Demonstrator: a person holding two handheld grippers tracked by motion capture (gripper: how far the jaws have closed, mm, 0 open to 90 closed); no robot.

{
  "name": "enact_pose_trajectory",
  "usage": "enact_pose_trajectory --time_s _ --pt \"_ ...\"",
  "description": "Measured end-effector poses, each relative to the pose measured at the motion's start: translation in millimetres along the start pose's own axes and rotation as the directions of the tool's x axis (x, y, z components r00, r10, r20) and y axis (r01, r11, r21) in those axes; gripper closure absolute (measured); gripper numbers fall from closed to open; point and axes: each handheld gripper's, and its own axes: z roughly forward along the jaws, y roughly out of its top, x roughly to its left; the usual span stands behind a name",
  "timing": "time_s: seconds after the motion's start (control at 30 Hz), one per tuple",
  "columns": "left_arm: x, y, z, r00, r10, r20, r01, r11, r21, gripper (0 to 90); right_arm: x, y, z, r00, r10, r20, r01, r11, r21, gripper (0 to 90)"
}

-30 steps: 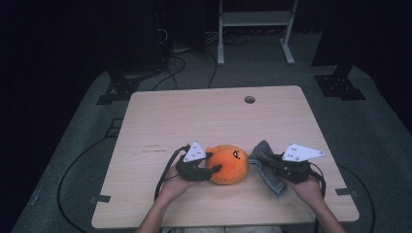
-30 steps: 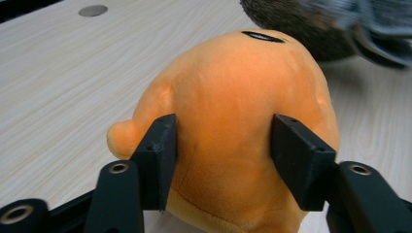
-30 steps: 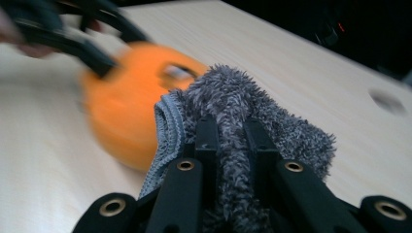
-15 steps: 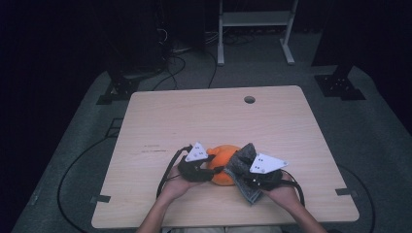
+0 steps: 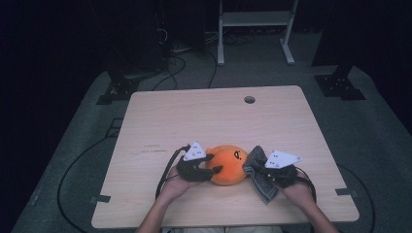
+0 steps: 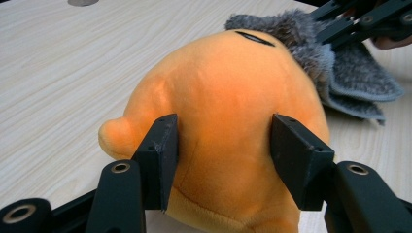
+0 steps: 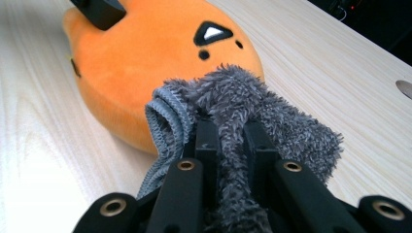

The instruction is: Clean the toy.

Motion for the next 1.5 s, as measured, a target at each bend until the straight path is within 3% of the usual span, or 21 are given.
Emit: enact_pose_trajectory --time_s 0.13,0.2,0.3,0.33,0.43,0.53,0.6,0.67,0.73,0.87,0.97,1.07,1.27,1.37,1.5 --pt "3.0 -3.6 2.4 0.9992 -0.041 -0.002 0.041 0.9990 -0.017 44.6 13.5 8.4 -5.9 0.9958 -0.041 -0.082 0.034 0.996 -0.080 79.3" --pt "2.3 -3.0 2.9 0.9994 -0.034 -0.009 0.034 0.9993 -0.013 44.6 26.1 16.7 -0.9 0.9872 -0.106 -0.120 0.094 0.991 -0.100 79.3" --pt "2.9 -2.6 1.6 0.9997 -0.025 -0.008 0.025 0.9997 0.000 44.6 34.8 20.1 5.0 0.9801 -0.169 -0.104 0.161 0.984 -0.078 79.3" --pt "3.4 -2.8 1.2 0.9994 -0.035 -0.005 0.035 0.9994 0.000 44.6 34.0 18.5 6.2 0.9811 -0.167 -0.098 0.160 0.984 -0.078 79.5" --pt "7.2 -4.0 -0.7 0.9981 -0.062 0.003 0.062 0.9980 0.009 44.8 19.5 10.6 7.2 0.9908 -0.110 -0.080 0.106 0.993 -0.050 80.0" --pt "7.2 -5.1 -0.8 0.9988 -0.048 0.009 0.048 0.9988 0.011 45.0 -1.7 -0.7 4.4 0.9996 -0.022 -0.020 0.023 1.000 0.007 80.0" --pt "4.8 -5.3 0.1 0.9994 -0.031 0.013 0.030 0.9995 0.009 45.2 -9.4 -4.5 0.8 0.9985 0.025 -0.049 -0.025 1.000 -0.009 79.8" --pt "0.9 -6.2 1.8 0.9997 -0.008 0.021 0.008 1.0000 0.003 45.4 -8.0 -1.4 -3.4 0.9967 0.037 -0.072 -0.041 0.998 -0.051 79.7" --pt "-4.3 -7.6 3.5 0.9987 0.039 0.034 -0.039 0.9992 0.000 45.6 -3.4 6.2 -5.6 0.9924 0.046 -0.115 -0.058 0.993 -0.105 79.7" --pt "-7.2 -8.9 1.2 0.9940 0.095 0.053 -0.096 0.9953 0.012 46.5 7.6 25.3 -2.1 0.9898 0.014 -0.142 -0.036 0.987 -0.157 79.5" --pt "-6.4 -10.3 -1.8 0.9901 0.104 0.094 -0.106 0.9943 0.013 46.5 10.6 25.2 5.3 0.9913 0.009 -0.131 -0.026 0.991 -0.131 79.4" --pt "-7.6 -9.5 -1.7 0.9882 0.108 0.108 -0.110 0.9939 0.011 46.4 -2.6 13.1 8.1 0.9852 0.092 -0.145 -0.106 0.990 -0.095 79.8" --pt "-10.8 -9.5 -1.8 0.9850 0.134 0.108 -0.137 0.9903 0.022 46.5 -17.2 -0.9 2.5 0.9842 0.153 -0.089 -0.157 0.987 -0.029 79.9" --pt "-12.8 -8.9 -1.2 0.9814 0.153 0.116 -0.157 0.9871 0.028 46.5 -20.8 6.2 -2.9 0.9774 0.175 -0.119 -0.186 0.978 -0.093 79.9" --pt "-11.8 -7.8 -2.7 0.9774 0.152 0.147 -0.159 0.9865 0.038 45.0 -10.7 24.1 3.5 0.9804 0.130 -0.148 -0.150 0.979 -0.137 79.8"
